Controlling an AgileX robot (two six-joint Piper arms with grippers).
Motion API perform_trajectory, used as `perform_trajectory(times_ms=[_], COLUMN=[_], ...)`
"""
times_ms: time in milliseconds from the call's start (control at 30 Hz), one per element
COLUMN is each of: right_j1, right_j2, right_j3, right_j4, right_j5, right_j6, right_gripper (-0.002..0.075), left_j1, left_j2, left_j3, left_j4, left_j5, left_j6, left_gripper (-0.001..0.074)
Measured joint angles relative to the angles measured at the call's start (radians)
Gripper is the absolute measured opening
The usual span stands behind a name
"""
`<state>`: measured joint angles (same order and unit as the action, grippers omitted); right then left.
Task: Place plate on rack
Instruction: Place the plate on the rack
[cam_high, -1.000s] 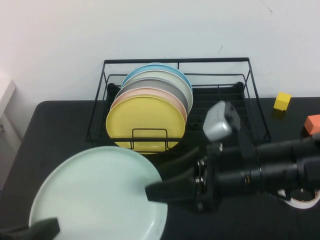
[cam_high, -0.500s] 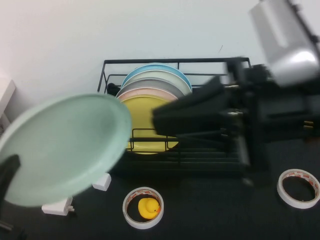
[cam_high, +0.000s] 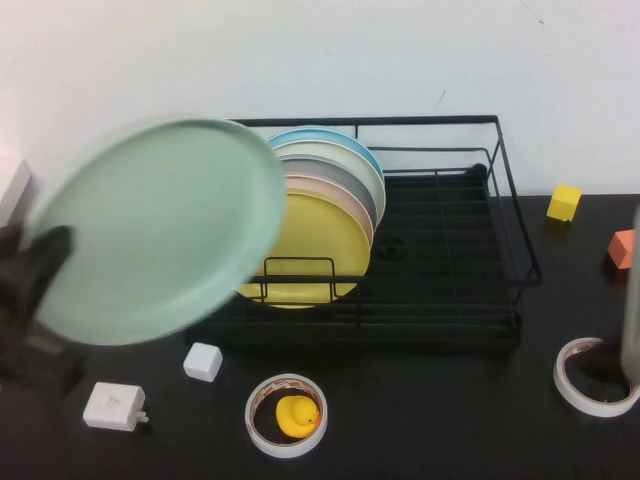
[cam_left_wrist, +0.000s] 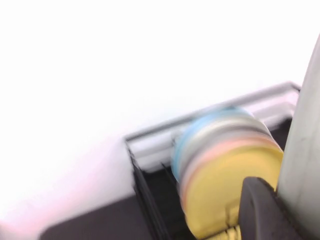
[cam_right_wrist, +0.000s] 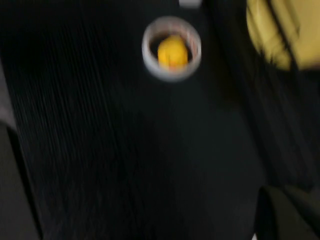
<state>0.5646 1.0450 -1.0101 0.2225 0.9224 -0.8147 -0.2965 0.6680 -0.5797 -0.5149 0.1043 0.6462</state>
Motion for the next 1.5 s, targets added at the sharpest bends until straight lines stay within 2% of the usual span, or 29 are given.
perform_trajectory(times_ms=[167, 233, 400, 567, 733, 1000, 1200, 1500], right_j1=[0.000, 0.000, 0.000, 0.000, 0.000, 0.000, 0.000, 0.000], right_j2=[-0.085, -0.123, -0.218, -0.298, -0.375, -0.400, -0.400, -0.400], right_j3=[0.169, 0.243, 0.427, 0.556, 0.561, 0.566, 0.575, 0.577], right_j4=[-0.042, -0.042, -0.063, -0.096, -0.115, -0.230, -0.316, -0.345], right_j5=[-0.046, -0.090, -0.228, -0.332, -0.325, -0.122, -0.106, -0.113], right_j6=[0.075, 0.081, 0.081, 0.081, 0.081, 0.112, 0.201, 0.237], right_gripper=[-0.0001, -0.0001, -0.0001, -0.0001, -0.0001, -0.0001, -0.0002, -0.0002], left_j1=[0.000, -0.001, -0.001, -0.004, -0.051, -0.140, -0.151, -0.151], left_j2=[0.204, 0.277, 0.444, 0.580, 0.690, 0.792, 0.832, 0.844], left_j3=[-0.190, -0.266, -0.395, -0.476, -0.488, -0.489, -0.490, -0.491], left_j4=[0.019, 0.021, -0.002, -0.008, -0.008, -0.010, -0.018, -0.022], left_j5=[0.226, 0.264, 0.201, 0.175, 0.158, -0.041, -0.042, -0.053], left_j6=[0.080, 0.100, 0.238, 0.525, 0.710, 0.895, 0.925, 0.925], left_gripper=[0.0073, 0.0073, 0.0073, 0.0073, 0.0073, 0.0073, 0.0073, 0.0073])
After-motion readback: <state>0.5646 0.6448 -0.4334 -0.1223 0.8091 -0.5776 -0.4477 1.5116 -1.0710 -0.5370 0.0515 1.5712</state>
